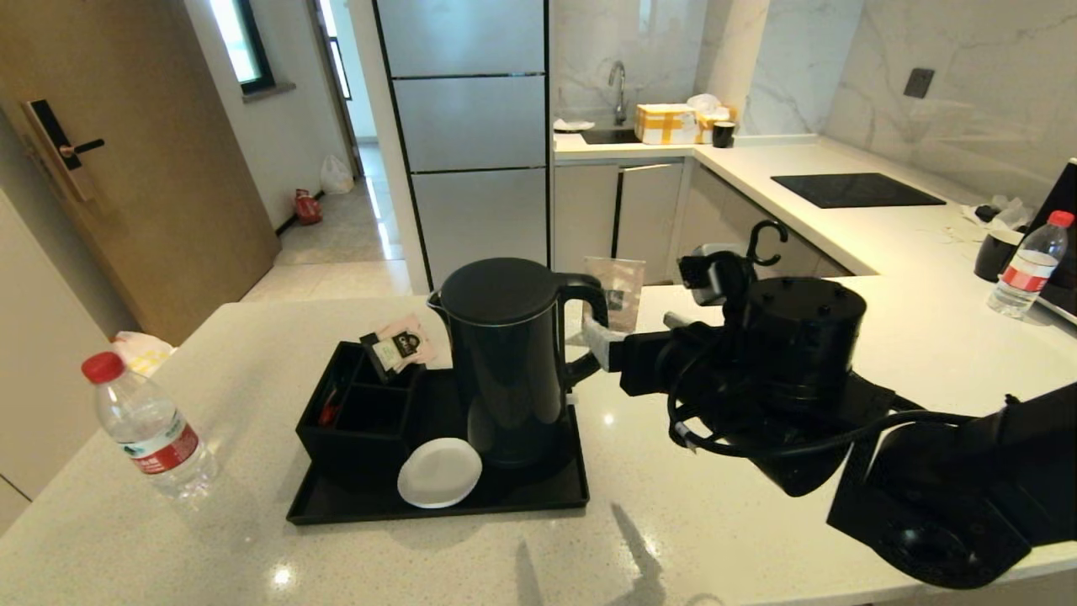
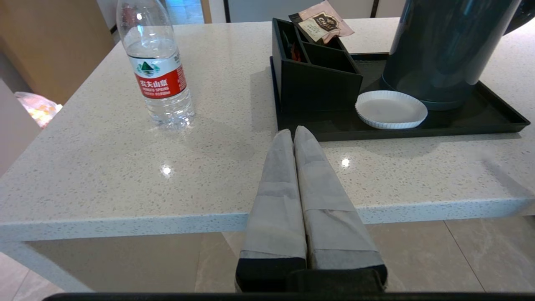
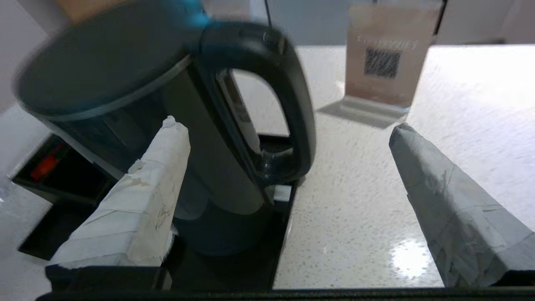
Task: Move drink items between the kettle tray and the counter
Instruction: Return the bottled water to its original position
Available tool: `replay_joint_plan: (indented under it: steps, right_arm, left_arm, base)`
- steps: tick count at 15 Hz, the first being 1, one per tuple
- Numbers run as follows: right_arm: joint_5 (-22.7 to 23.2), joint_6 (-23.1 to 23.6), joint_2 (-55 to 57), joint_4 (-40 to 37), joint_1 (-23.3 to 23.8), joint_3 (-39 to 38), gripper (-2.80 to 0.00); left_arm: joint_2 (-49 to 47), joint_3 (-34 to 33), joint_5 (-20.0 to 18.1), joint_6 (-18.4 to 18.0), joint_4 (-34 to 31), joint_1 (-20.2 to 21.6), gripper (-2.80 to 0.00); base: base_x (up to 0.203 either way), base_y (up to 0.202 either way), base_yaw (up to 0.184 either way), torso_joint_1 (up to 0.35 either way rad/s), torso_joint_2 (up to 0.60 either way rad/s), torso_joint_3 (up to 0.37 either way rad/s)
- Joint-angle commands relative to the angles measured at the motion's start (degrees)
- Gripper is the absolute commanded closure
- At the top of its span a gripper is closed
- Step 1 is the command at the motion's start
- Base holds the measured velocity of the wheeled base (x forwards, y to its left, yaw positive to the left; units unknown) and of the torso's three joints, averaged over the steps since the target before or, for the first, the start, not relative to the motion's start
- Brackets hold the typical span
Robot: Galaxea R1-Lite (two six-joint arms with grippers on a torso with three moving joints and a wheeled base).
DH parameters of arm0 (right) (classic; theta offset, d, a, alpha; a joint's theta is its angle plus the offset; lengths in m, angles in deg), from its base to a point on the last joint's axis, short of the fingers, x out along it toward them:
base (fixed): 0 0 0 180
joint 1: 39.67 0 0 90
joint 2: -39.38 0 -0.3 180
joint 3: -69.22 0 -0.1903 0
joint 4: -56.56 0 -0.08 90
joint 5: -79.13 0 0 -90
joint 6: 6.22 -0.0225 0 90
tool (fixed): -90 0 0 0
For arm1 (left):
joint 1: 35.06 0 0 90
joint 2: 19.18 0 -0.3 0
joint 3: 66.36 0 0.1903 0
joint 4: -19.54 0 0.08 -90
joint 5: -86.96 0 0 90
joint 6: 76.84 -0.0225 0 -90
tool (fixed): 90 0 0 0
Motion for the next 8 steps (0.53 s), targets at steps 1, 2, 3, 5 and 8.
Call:
replay_joint_plan:
  steps: [1, 2, 3, 5, 8]
  right_arm:
    - [-0.1, 0.1, -5.0, -0.1, -0.3, -2.0, -1.56]
    - [-0.2, 0.2, -8.1, -0.4, -0.2, -2.9, 0.0]
    - [-0.3, 1.1, -11.7, -2.1, 0.6, -3.6, 0.0]
    - [-0.5, 2.8, -21.5, -8.4, 3.1, -4.1, 0.0]
    - [-2.7, 3.5, -33.4, -22.2, 7.9, -3.4, 0.0]
  left_arm:
    - [0.1, 0.0, 0.0, 0.0, 0.0, 0.0, 0.0]
    - [0.1, 0.0, 0.0, 0.0, 0.0, 0.0, 0.0]
    - [0.1, 0.0, 0.0, 0.0, 0.0, 0.0, 0.0]
    - [0.1, 0.0, 0.0, 0.0, 0.0, 0.0, 0.0]
    - [0.0, 0.0, 0.0, 0.0, 0.0, 0.0, 0.0]
  base:
    - [0.0, 0.0, 0.0, 0.0, 0.0, 0.0]
    - [0.0, 0.0, 0.0, 0.0, 0.0, 0.0]
    - [0.0, 0.0, 0.0, 0.0, 0.0, 0.0]
    - [0.0, 0.0, 0.0, 0.0, 0.0, 0.0]
    - [0.0, 0.0, 0.0, 0.0, 0.0, 0.0]
